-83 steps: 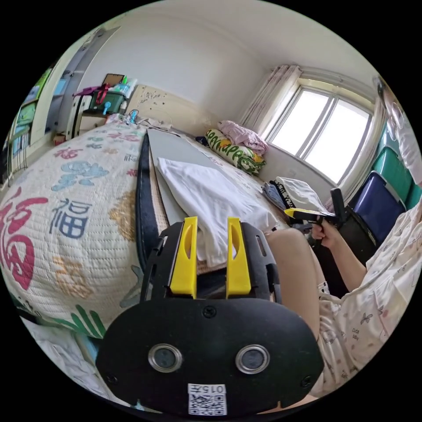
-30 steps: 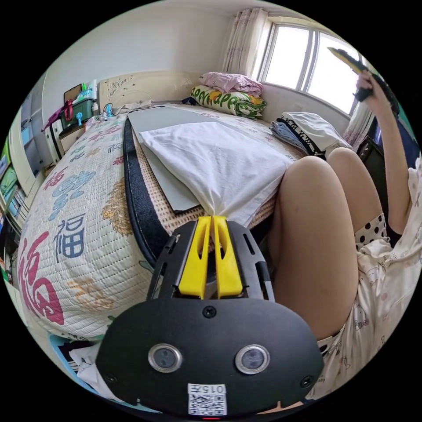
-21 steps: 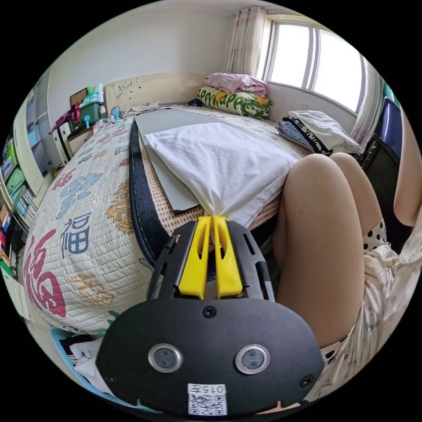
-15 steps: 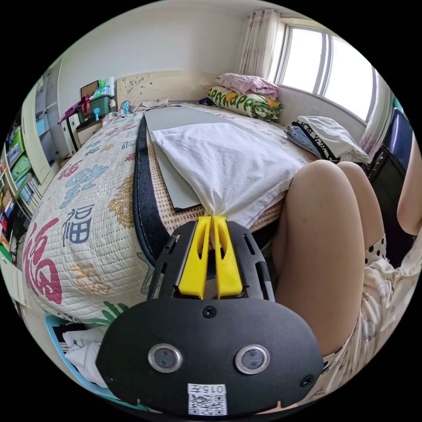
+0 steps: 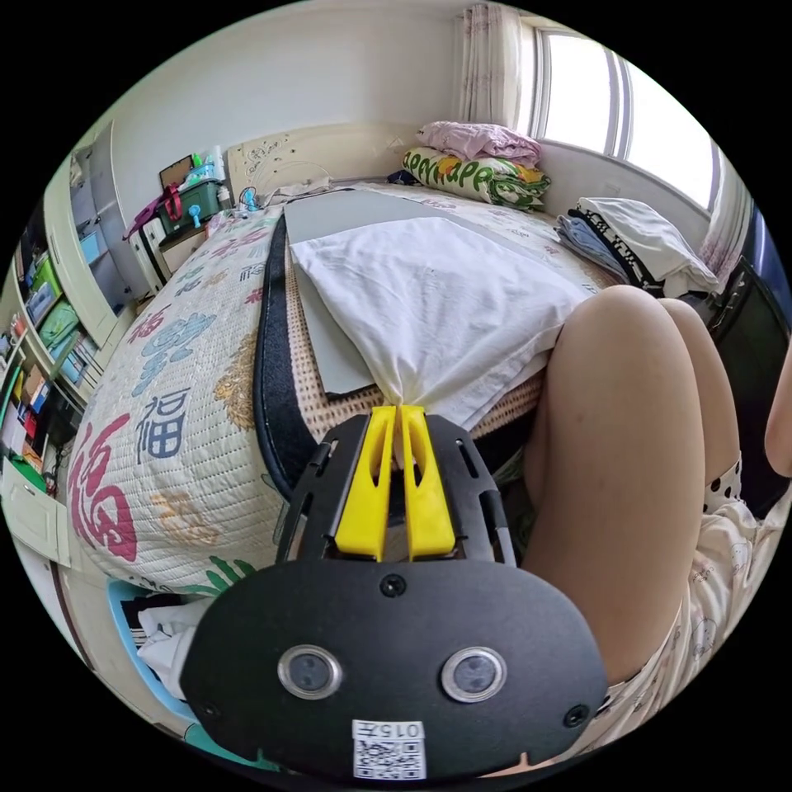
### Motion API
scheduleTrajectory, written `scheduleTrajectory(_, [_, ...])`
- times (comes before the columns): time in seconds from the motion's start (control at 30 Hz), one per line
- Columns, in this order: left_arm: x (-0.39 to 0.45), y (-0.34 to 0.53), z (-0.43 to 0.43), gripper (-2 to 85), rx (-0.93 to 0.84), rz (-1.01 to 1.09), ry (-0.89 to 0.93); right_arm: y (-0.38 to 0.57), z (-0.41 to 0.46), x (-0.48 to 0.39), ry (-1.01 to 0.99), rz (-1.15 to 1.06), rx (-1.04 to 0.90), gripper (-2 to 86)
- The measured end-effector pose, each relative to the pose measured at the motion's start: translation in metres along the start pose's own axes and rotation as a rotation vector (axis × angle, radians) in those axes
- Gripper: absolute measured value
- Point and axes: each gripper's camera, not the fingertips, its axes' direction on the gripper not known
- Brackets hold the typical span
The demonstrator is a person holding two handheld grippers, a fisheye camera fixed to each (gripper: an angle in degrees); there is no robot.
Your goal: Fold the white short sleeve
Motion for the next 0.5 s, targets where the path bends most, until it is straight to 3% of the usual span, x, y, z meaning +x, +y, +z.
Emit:
scheduleTrajectory(0.13, [-0.004,0.013,0.007,-0.1,0.014,-0.031,-0.013,0.048,0.032,0.02,-0.09,-0.079,-0.145,-0.5])
scheduleTrajectory(0.27, [-0.014,0.028,0.015,0.5,0.032,-0.062,0.0,0.097,0.097,0.067,-0.009,-0.055,-0.389,-0.5])
scheduleTrajectory(0.37, [-0.041,0.04,0.02,2.2,0.039,-0.098,0.091,0.144,0.142,0.126,0.036,-0.018,-0.579,-0.5])
scheduleTrajectory(0.5, [-0.096,0.064,0.028,5.9,0.046,-0.179,0.349,0.206,0.193,0.212,0.144,0.001,-0.888,-0.4])
